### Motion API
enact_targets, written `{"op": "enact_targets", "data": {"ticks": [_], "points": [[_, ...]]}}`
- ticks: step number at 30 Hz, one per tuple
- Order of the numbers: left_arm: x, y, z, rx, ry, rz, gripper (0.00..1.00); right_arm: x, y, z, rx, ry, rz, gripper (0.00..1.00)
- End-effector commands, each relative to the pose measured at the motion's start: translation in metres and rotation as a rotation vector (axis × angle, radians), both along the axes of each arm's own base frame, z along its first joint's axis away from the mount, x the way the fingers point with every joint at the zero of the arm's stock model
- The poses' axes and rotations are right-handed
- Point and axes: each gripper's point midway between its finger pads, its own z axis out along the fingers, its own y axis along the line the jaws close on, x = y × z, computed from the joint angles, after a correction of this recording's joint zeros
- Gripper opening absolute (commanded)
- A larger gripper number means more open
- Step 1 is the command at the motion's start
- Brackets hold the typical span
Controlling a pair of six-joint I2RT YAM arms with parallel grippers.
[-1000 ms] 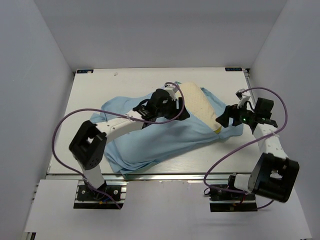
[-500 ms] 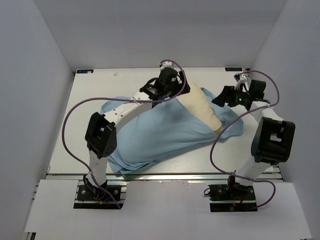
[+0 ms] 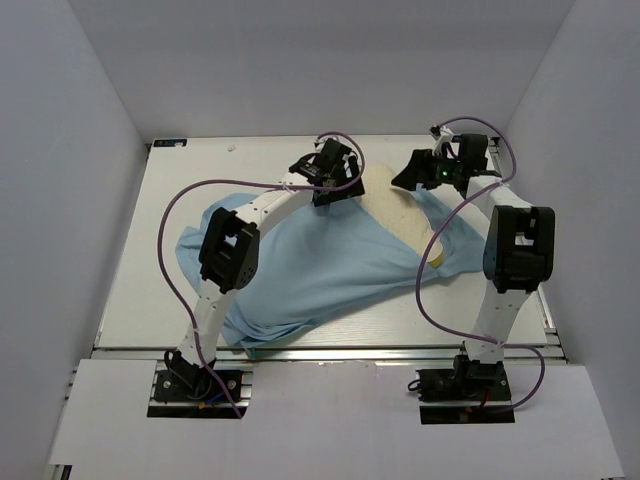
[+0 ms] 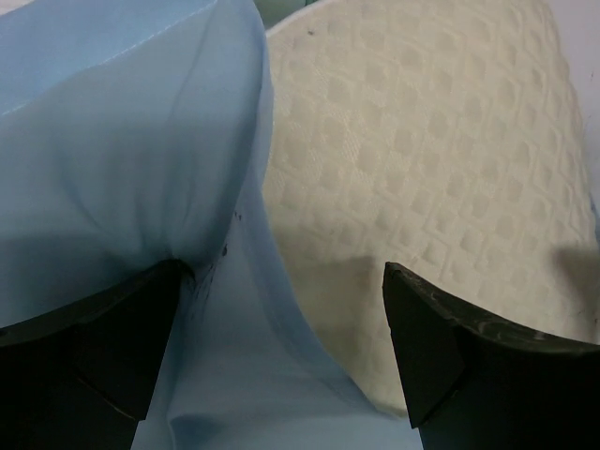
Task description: Put the pillow into the pillowcase
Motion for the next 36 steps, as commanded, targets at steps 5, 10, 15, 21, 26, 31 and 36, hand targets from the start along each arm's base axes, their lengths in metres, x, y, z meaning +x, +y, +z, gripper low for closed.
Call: {"op": "enact_targets", "data": {"ticks": [5,10,15,21,26,31,36], "points": [[0.006,-0.012,0.032,-0.092,-0.016,-0.055,0.52,0.017,0.026,-0.010,-0.062,0.001,0.020,0.87],[-0.004,-0.018,0.040,-0.162,-0.016,-0.112,0.10,0.004,0.040,-0.025,-0.085,0.015,0.087,0.58],[-0.014,-0.020,0.045,-0.189,0.005,-0.160,0.00,-0.025,0.048,-0.036,-0.049,0.102,0.187,0.24],[-0.022,-0.039,0.100,-0.324,-0.091,-0.266,0.00,-0.102,0.074,-0.017,0.038,0.150,0.386,0.00],[-0.033,-0.081,0.177,-0.457,-0.171,-0.397,0.00,-0.174,0.122,-0.002,0.068,0.156,0.531,0.00],[-0.066,-0.106,0.215,-0.527,-0.195,-0.483,0.00,-0.158,0.146,0.044,0.206,0.116,0.456,0.00],[-0.086,-0.089,0.220,-0.508,-0.201,-0.471,0.00,-0.128,0.154,0.043,0.303,0.211,0.331,0.00]]}}
